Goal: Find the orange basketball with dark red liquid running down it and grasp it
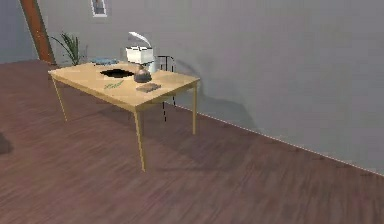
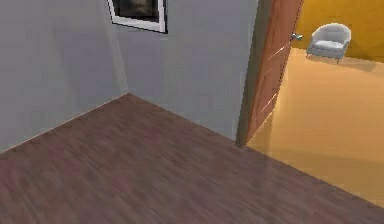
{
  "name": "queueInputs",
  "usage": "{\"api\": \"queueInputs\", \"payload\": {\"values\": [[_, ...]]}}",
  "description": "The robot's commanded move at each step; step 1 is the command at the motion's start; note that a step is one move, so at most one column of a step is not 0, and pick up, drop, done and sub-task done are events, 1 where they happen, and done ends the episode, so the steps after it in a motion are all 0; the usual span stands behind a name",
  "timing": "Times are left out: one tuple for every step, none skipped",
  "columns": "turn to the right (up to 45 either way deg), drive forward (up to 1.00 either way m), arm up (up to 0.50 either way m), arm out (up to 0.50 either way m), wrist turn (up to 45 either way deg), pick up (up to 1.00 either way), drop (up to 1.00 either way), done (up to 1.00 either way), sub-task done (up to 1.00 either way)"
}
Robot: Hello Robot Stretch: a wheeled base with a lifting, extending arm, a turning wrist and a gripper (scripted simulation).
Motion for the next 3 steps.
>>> {"api": "queueInputs", "payload": {"values": [[-42.0,0.0,0.0,0.0,0.0,0.0,0.0,0.0,0.0],[0.0,1.0,0.0,0.0,0.0,0.0,0.0,0.0,0.0],[-3.0,0.0,0.0,0.0,0.0,0.0,0.0,0.0,0.0]]}}
